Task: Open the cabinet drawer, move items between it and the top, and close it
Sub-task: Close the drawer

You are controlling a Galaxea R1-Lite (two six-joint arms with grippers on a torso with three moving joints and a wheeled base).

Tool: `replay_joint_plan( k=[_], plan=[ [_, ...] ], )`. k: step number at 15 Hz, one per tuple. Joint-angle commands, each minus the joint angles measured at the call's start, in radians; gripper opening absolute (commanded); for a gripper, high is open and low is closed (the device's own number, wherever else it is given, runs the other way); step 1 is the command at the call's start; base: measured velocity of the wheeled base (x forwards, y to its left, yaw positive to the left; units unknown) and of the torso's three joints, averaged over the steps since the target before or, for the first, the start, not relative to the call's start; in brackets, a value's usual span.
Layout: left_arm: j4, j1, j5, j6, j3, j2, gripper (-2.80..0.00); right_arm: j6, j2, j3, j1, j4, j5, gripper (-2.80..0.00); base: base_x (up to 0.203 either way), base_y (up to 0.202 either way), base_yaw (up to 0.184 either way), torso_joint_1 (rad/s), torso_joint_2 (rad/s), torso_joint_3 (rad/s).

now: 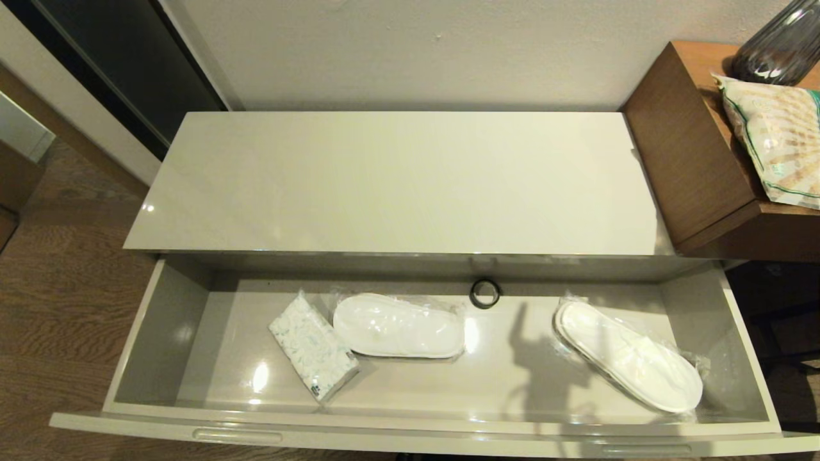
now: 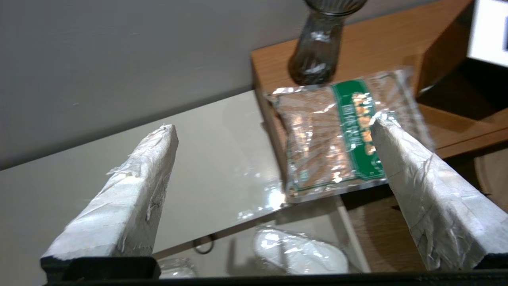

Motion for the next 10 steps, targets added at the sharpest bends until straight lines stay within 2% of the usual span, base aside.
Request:
replay_joint_plan(
  k=[1, 4, 6, 7, 8, 9, 10],
  plan=[
    [0.000, -0.001, 0.000, 0.000, 0.000, 0.001, -2.80, -0.006, -0.033, 0.063, -0.157, 0.008, -0.008, 0.00, 0.000, 0.000, 0.000, 0.000, 0.00, 0.000],
    [0.000, -0.001, 0.000, 0.000, 0.000, 0.001, -2.80, -0.011, -0.069, 0.201, -0.570, 0.021, -0.008, 0.00, 0.000, 0.000, 0.000, 0.000, 0.00, 0.000],
    [0.000, -0.001, 0.000, 0.000, 0.000, 0.001, -2.80, -0.015, -0.118, 0.337, -0.796, 0.046, -0.006, 0.00, 0.000, 0.000, 0.000, 0.000, 0.00, 0.000],
    [0.000, -0.001, 0.000, 0.000, 0.000, 0.001, -2.80, -0.009, -0.146, 0.411, -0.918, 0.061, 0.038, 0.00, 0.000, 0.000, 0.000, 0.000, 0.00, 0.000],
    [0.000, -0.001, 0.000, 0.000, 0.000, 0.001, -2.80, 0.018, -0.167, 0.464, -1.019, 0.079, 0.126, 0.00, 0.000, 0.000, 0.000, 0.000, 0.00, 0.000],
    [0.000, -0.001, 0.000, 0.000, 0.000, 0.001, -2.80, 0.088, -0.178, 0.494, -1.124, 0.120, 0.246, 0.00, 0.000, 0.000, 0.000, 0.000, 0.00, 0.000],
    [0.000, -0.001, 0.000, 0.000, 0.000, 0.001, -2.80, 0.226, -0.186, 0.509, -1.226, 0.210, 0.370, 0.00, 0.000, 0.000, 0.000, 0.000, 0.00, 0.000]
  ],
)
